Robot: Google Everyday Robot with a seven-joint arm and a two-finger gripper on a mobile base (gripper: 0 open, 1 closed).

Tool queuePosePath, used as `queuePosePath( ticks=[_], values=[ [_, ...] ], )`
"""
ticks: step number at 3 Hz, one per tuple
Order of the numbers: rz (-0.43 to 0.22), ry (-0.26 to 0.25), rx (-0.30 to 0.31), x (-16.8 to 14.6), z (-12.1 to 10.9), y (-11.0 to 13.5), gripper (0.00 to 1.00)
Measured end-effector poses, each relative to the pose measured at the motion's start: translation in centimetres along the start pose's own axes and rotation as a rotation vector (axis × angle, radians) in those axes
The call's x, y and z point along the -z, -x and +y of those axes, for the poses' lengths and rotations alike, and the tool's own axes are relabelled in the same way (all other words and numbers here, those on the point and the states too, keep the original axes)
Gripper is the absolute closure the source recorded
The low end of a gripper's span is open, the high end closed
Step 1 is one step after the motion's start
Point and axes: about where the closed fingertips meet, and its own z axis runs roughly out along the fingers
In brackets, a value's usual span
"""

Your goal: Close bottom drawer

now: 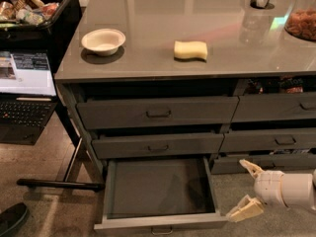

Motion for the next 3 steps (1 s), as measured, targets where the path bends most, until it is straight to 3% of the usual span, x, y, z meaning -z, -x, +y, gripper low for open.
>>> queuePosePath(
  ticks=[1, 2, 3],
  values=[
    [-0.012, 0.015, -0.007, -0.3, 0.0, -0.2, 0.0],
    [0.003, 0.06, -0.023, -3.1, -0.2, -3.6, 0.0],
    [0.016, 0.111, -0.075, -7.2, 0.2, -9.7, 0.16]
  ],
)
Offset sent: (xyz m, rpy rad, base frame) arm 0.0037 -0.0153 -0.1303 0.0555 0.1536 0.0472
